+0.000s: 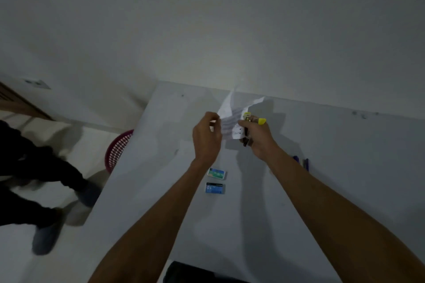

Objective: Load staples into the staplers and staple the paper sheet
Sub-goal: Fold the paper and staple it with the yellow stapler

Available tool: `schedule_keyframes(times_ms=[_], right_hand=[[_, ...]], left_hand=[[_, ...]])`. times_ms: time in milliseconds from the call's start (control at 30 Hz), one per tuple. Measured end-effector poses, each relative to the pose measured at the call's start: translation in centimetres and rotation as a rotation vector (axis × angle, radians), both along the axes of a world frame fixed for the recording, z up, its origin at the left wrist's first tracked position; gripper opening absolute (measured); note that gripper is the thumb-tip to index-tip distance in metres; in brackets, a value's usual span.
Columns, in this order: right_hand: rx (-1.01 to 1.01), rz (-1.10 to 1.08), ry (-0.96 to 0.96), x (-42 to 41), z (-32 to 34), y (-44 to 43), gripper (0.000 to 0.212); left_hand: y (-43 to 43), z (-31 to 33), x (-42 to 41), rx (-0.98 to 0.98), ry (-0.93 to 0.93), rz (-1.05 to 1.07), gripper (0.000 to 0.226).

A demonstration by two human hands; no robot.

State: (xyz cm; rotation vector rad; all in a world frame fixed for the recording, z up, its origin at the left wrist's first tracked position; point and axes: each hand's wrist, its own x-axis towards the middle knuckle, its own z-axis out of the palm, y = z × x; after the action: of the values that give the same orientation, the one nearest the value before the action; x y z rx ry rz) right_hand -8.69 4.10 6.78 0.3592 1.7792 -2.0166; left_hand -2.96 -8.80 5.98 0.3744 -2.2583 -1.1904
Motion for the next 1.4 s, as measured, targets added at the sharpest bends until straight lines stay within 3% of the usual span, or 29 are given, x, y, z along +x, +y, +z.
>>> schedule_keyframes(times_ms=[133, 300, 400, 533, 600, 700, 767, 833, 1000, 1133, 1233, 1333, 1400], right_hand=[[-0.142, -0.035, -0.024, 0.5, 2.3, 1.7, 0.01], [-0.209, -0.097, -0.034, 0.8, 3.7, 4.6, 0.017], [-0.169, -0.122, 0.011, 0.9, 4.3, 6.0, 0.02], [-0.152, -0.206, 0.05, 0.9, 4.6, 7.1, 0.004], [-0.175, -0.246, 0.053, 0.7, 4.5, 7.6, 0.007], [-0.231, -0.277, 0.044, 0.9, 4.2, 8.1, 0.006], [-0.251, -0.262, 0.052, 1.2, 4.0, 8.2, 0.008], [-0.248, -0.236, 0.057, 1.6, 3.7, 8.1, 0.005], [-0.332, -0.263, 0.015, 1.9, 3.8, 8.6, 0.009], [-0.411, -0.385, -0.033, 1.2, 4.5, 9.7, 0.006], [-0.407, -0.445, -0.042, 0.8, 4.6, 10.2, 0.017], [-0.407, -0.482, -0.045, 0.7, 4.7, 10.0, 0.021], [-0.431, -0.524, -0.059, 0.7, 4.6, 9.6, 0.02]], left_hand=[[2.3, 0.9, 0.8, -0.148, 0.053, -0.114, 0.008], [3.8, 1.9, 1.0, -0.349, 0.084, -0.209, 0.009], [4.4, 2.2, 0.7, -0.436, 0.133, -0.29, 0.007], [4.9, 2.3, 0.5, -0.484, 0.164, -0.333, 0.02], [5.8, 2.3, 0.9, -0.293, 0.122, -0.234, 0.032], [7.6, 3.4, 1.5, 0.391, -0.071, 0.021, 0.03], [8.0, 4.4, 0.8, 0.853, -0.329, -0.034, 0.042], [7.8, 4.4, 0.2, 1.099, -0.423, -0.189, 0.044], [7.3, 4.1, -0.2, 1.126, -0.305, -0.262, 0.038], [5.9, 3.9, 0.3, 1.045, -0.366, -0.287, 0.033], [5.3, 4.3, 0.4, 0.999, -0.422, -0.281, 0.02], [5.0, 4.7, -0.1, 1.155, -0.383, -0.213, 0.008], [5.3, 4.8, -0.2, 1.36, -0.305, -0.212, 0.024]])
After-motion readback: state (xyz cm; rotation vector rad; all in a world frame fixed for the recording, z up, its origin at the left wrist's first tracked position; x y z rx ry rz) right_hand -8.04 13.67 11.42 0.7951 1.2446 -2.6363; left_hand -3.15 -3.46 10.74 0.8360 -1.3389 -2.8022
